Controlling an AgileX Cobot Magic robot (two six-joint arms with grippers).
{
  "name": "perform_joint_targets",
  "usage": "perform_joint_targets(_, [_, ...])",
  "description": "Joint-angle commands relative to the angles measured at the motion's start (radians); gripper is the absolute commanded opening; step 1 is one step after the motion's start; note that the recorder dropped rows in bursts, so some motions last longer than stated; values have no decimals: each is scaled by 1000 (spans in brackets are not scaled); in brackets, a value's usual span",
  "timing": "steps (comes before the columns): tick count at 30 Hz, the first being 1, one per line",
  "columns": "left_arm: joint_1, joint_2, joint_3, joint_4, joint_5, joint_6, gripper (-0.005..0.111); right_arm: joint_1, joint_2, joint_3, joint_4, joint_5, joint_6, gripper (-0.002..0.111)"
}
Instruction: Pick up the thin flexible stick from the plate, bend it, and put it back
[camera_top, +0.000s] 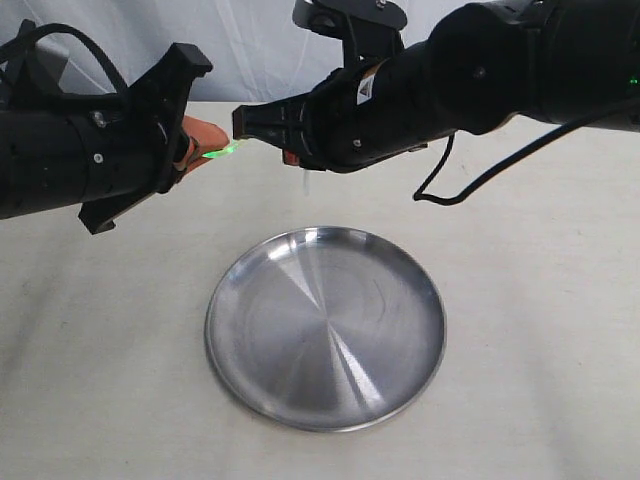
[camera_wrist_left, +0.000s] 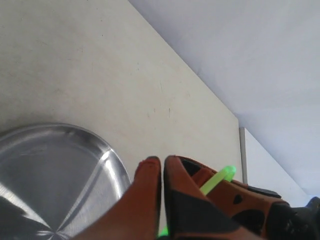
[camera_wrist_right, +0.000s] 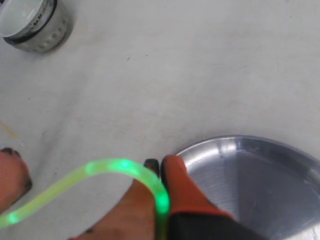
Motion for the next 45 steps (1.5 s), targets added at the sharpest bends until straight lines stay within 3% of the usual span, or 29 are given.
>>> perform_joint_targets(1, [-13, 11, 4, 11, 37, 3, 0, 1, -20, -6, 30, -100, 33, 0])
perform_joint_targets(32, [-13, 11, 4, 11, 57, 3, 0, 1, -26, 76, 80, -237, 78, 0])
perform_joint_targets(45, [-13, 21, 4, 19, 84, 5, 0, 1, -30, 76, 97, -213, 78, 0])
